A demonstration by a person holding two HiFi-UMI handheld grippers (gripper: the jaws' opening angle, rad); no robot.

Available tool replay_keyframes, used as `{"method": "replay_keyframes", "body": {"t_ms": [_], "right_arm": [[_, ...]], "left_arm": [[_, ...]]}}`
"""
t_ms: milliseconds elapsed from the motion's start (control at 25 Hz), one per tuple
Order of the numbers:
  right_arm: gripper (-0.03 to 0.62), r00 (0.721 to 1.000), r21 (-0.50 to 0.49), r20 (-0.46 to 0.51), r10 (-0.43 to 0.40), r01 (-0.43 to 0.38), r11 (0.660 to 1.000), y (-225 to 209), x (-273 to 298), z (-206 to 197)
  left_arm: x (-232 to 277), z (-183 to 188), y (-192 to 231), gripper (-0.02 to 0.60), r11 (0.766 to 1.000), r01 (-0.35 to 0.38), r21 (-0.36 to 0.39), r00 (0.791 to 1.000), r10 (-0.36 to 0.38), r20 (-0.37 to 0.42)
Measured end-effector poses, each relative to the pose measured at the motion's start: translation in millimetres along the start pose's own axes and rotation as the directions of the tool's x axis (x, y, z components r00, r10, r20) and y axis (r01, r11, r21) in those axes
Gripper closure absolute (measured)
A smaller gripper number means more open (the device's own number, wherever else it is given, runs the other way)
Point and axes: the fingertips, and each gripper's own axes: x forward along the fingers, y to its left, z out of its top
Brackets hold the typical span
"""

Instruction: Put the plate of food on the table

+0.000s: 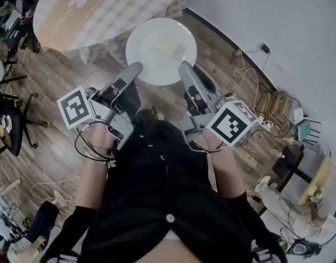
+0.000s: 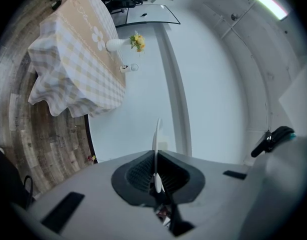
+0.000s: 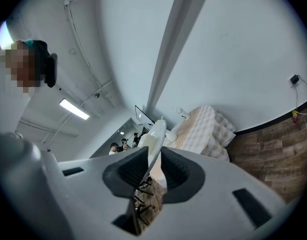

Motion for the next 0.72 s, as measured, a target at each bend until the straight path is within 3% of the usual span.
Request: {"method": "replay_keyframes", "body": {"t_ms": [720], "right_arm": [[0.531, 0.997, 0.0, 0.054, -0.053, 0.053, 0.999, -32, -5, 25]], "left_arm": [[45, -1, 7, 0.571, 1.0, 0.024, 0.013, 0.997, -0.023, -0.071]]}}
